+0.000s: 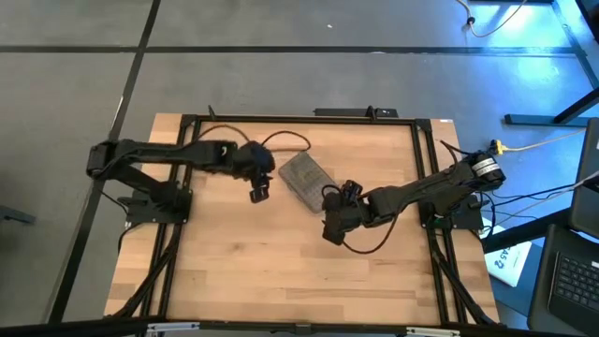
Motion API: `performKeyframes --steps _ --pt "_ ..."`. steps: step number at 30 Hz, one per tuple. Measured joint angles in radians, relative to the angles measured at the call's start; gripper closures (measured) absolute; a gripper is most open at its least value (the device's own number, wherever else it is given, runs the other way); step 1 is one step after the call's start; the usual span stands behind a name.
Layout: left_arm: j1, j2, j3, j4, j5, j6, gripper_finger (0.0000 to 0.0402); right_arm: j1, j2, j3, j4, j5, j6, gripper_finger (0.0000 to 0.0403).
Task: Pack school essentials
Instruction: Close the supply box
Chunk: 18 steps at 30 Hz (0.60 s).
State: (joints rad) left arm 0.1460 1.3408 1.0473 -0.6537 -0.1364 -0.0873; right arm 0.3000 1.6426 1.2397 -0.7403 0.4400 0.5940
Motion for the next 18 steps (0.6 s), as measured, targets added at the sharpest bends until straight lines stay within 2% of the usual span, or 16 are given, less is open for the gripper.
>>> performKeyframes --steps 3,7,14,18 --pt "0.070 0.040 0.000 0.038 0.145 0.187 0.0305 0.000 0.000 -0.002 -0.006 -0.012 0.005 0.0006" --pt "0.142 0.114 0.000 0.080 0.269 0.372 0.0305 0.000 0.002 -0.002 -0.004 -0.017 0.035 0.0006" --pt "0.224 0.260 0.000 0.094 0.360 0.481 0.0305 -0.001 0.061 -0.004 0.029 -0.075 0.048 0.0006" --pt "0.228 0.320 -0.001 0.133 0.364 0.527 0.0305 -0.005 0.104 -0.004 0.081 -0.076 -0.025 0.0006"
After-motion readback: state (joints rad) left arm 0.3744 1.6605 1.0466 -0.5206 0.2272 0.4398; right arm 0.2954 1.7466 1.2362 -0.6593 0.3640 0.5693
